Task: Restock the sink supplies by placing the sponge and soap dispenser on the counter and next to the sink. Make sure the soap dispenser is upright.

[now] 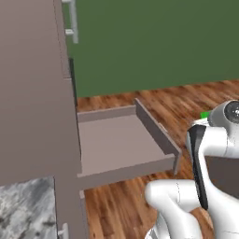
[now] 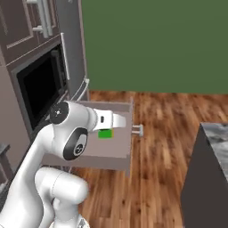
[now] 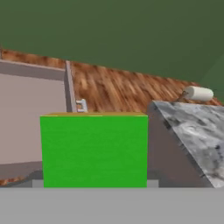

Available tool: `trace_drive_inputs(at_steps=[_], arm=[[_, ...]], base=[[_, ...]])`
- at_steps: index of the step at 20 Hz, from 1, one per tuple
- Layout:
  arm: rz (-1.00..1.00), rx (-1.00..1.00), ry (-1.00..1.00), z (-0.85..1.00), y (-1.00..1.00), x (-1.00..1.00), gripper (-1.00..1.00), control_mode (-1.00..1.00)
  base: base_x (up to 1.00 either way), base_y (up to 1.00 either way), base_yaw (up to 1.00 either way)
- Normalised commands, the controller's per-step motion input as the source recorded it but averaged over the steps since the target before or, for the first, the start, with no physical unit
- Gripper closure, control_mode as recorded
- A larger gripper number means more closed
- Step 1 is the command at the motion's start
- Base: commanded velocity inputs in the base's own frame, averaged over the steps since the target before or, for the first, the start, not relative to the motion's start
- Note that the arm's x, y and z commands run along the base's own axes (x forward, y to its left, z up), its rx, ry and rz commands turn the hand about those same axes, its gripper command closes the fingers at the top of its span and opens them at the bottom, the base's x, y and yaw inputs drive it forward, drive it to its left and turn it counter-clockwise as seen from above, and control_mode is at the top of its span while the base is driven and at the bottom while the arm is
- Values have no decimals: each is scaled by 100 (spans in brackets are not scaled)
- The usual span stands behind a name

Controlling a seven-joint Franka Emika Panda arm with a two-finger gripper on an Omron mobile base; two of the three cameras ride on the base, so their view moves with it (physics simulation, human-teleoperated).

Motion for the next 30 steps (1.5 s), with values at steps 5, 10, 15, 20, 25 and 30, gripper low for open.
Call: trace_drive_inputs(at_steps=[5,10,15,20,25,30], arm=[[0,0,0,0,0,0,100,100],[0,0,0,0,0,0,100,100],[0,0,0,0,0,0,100,100],[0,0,0,0,0,0,100,100],[0,0,0,0,0,0,100,100],[0,0,0,0,0,0,100,100]], base=[[-41,-8,-69],[-26,-18,-77],[-24,-11,-82],[-24,-9,-83],[-22,-8,-83],[-16,-10,-82]])
